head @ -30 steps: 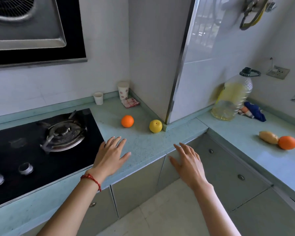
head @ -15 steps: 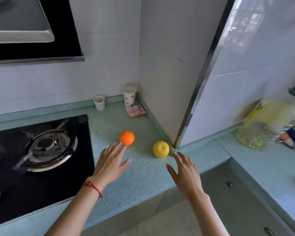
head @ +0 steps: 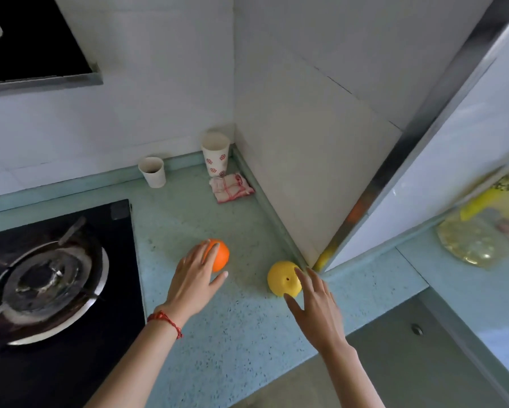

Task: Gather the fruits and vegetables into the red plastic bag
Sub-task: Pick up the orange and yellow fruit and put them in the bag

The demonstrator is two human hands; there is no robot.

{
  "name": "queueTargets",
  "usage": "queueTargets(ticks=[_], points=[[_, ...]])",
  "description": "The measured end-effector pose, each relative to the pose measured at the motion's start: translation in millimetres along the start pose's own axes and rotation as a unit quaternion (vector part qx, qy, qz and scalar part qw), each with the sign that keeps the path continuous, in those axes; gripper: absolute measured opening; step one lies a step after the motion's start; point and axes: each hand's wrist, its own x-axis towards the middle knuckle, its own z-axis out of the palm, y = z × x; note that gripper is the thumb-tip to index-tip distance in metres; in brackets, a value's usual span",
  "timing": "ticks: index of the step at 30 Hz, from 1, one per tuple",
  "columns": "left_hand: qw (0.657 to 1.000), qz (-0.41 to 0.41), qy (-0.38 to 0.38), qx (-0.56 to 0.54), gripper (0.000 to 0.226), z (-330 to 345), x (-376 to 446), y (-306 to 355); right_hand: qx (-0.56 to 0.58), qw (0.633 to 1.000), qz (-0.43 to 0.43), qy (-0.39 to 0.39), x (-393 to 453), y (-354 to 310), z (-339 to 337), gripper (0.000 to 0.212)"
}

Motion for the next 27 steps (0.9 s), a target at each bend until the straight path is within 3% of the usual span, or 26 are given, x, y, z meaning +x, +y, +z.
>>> queueTargets(ticks=[9, 19, 27], points=[[0.998, -0.025, -0.045, -0.022, 0.069, 26.2, 46.1, -17.2, -0.023, 0.999, 0.015, -0.018, 39.1, -2.6, 33.3, 0.069], [0.991, -0.088, -0.021, -0.094, 0.082, 33.8, 62.4, -25.7, -0.008, 0.998, 0.039, -0.045, 55.3, -4.9, 39.5, 0.076], [0.949, -0.172, 0.011, -0.265, 0.082, 31.2, 43.8, -27.9, 0.197, 0.975, 0.102, -0.014, 52.2, -17.8, 34.3, 0.078]])
